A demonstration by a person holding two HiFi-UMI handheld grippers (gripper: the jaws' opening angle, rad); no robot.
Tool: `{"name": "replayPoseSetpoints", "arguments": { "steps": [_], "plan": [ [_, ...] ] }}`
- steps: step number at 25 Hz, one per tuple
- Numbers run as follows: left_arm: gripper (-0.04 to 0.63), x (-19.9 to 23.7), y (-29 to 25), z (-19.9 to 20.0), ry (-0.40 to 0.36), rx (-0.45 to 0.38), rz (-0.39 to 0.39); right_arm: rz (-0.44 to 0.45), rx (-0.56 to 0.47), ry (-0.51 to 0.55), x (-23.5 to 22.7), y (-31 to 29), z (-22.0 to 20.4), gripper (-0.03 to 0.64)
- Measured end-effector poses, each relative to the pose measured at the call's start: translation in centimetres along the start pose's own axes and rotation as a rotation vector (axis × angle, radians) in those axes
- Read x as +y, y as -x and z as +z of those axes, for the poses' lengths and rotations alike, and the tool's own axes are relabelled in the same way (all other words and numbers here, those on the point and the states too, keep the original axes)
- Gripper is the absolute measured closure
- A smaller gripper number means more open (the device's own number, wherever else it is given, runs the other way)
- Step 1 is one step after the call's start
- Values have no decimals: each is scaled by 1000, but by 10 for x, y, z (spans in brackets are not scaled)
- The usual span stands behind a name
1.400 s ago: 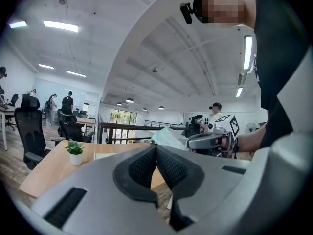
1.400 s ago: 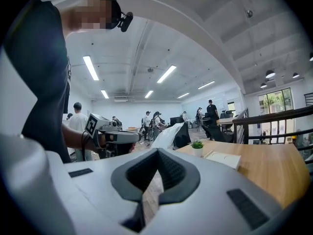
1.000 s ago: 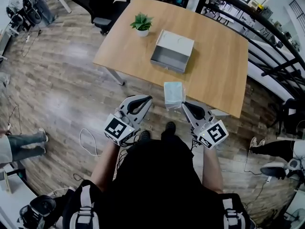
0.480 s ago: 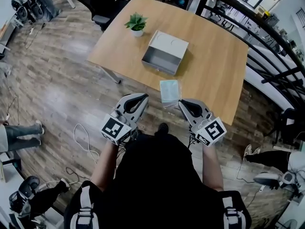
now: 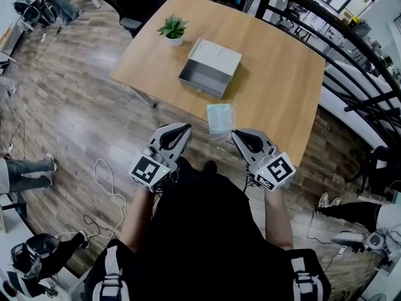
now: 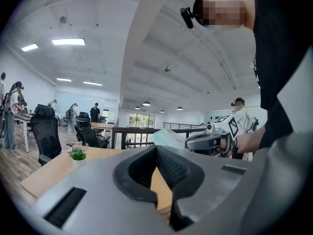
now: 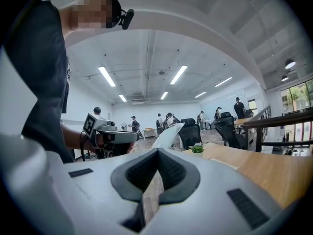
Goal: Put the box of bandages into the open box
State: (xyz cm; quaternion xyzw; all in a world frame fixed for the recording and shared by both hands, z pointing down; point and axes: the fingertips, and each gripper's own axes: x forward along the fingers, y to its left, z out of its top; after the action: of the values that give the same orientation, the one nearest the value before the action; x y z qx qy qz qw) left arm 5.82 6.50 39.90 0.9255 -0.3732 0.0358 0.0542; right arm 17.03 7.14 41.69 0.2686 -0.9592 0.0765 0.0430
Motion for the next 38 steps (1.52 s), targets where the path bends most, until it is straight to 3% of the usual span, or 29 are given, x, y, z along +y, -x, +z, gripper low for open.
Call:
{"name": "replayPoseSetpoints", "arguments": {
  "steps": [13,31,38],
  "plan": [
    [572,36,-21,-3,27,15,-5,-16,30,-18,-25,-24,-2,594],
    [572,154,-82,12,33,16,-83,-83,88,-11,-99,-122,7,594],
    [572,179,-99,15,41,21,-133,-117,107,-17,-117,-145,9,593]
  ]
}}
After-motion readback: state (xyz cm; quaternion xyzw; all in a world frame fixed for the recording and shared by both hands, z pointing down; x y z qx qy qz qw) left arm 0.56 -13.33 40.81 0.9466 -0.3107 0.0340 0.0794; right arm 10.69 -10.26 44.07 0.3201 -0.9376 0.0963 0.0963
